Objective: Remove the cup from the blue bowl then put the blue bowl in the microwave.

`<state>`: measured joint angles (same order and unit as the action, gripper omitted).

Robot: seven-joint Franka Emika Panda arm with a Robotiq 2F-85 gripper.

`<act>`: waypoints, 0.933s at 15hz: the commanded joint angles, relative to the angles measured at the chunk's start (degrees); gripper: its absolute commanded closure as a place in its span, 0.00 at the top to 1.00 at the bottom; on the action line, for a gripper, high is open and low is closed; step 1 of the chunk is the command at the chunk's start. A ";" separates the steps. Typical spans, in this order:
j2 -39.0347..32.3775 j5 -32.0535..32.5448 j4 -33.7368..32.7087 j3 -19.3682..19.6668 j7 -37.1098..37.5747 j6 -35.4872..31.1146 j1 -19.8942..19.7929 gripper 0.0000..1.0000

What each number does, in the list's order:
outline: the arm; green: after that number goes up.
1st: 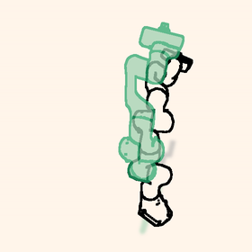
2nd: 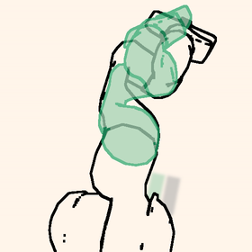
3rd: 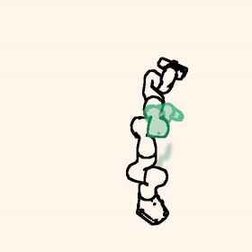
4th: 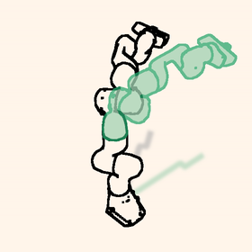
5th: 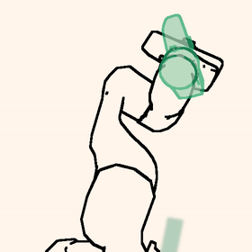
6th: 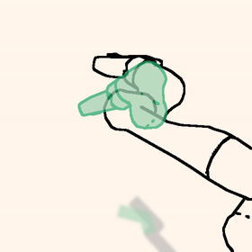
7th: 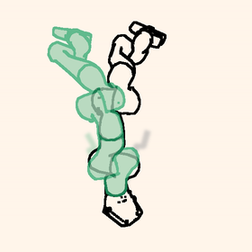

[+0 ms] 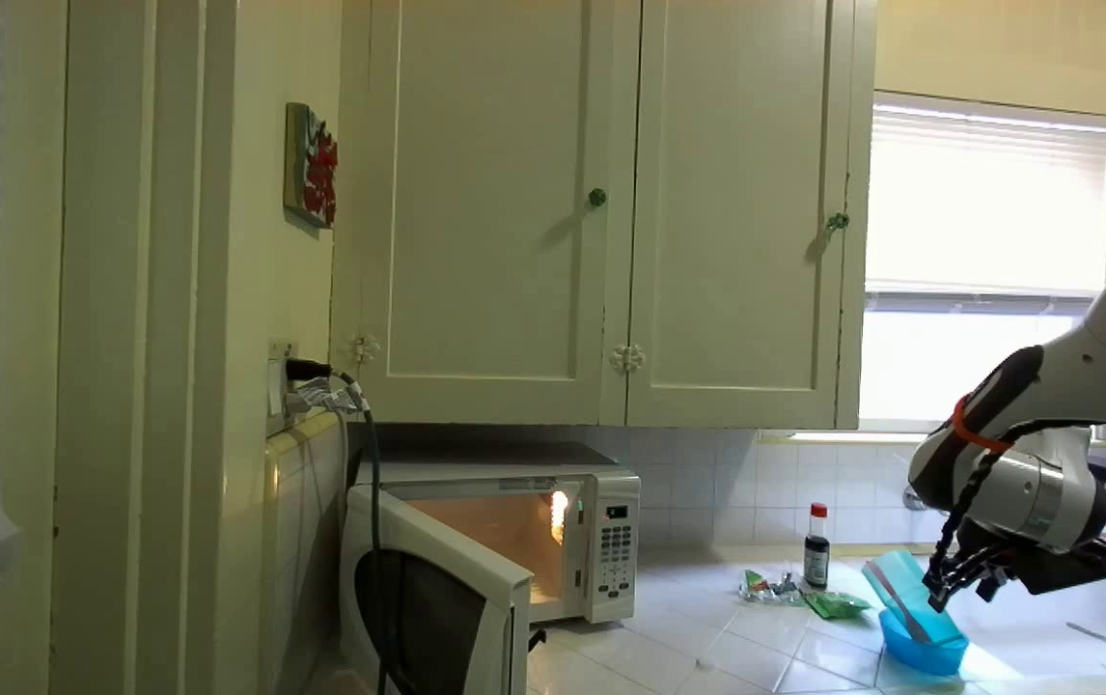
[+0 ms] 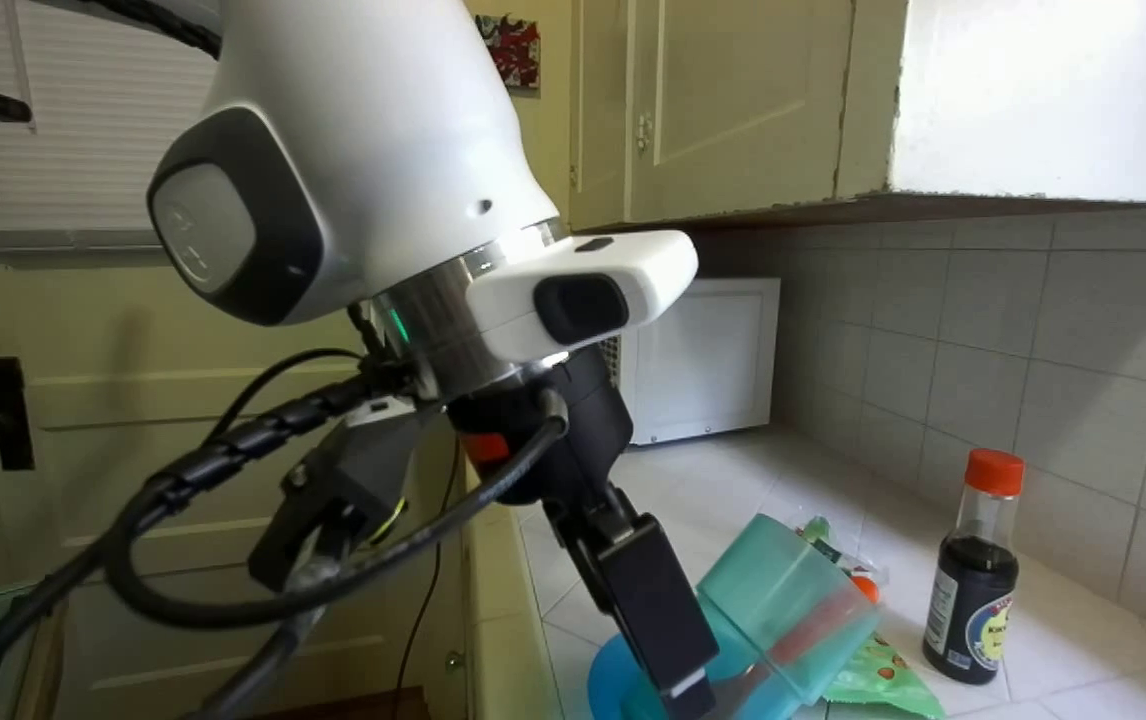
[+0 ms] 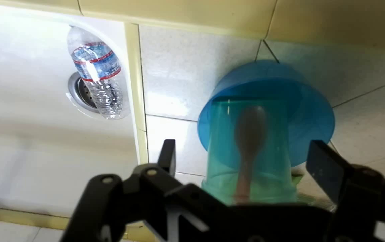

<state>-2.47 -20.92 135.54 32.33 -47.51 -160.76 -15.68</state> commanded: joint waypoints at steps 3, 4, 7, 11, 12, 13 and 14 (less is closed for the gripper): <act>-5.07 -6.66 -1.92 -1.44 -5.28 -3.43 -0.50 1.00; -5.81 -7.55 -2.41 -1.84 -5.46 -3.56 -0.62 1.00; -7.78 -9.46 -3.80 -3.00 -5.99 -3.21 -0.85 1.00; -10.26 -11.18 -5.64 -4.41 -6.55 -2.86 -1.46 1.00; -10.98 -11.40 -6.09 -4.72 -6.57 -2.83 -1.62 1.00; -11.66 -11.61 -6.54 -5.04 -6.55 -2.89 -1.81 1.00; -12.18 -11.53 -6.85 -5.25 -6.43 -2.90 -1.91 1.00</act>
<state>-11.92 -30.07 130.53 28.35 -51.92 -163.17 -16.37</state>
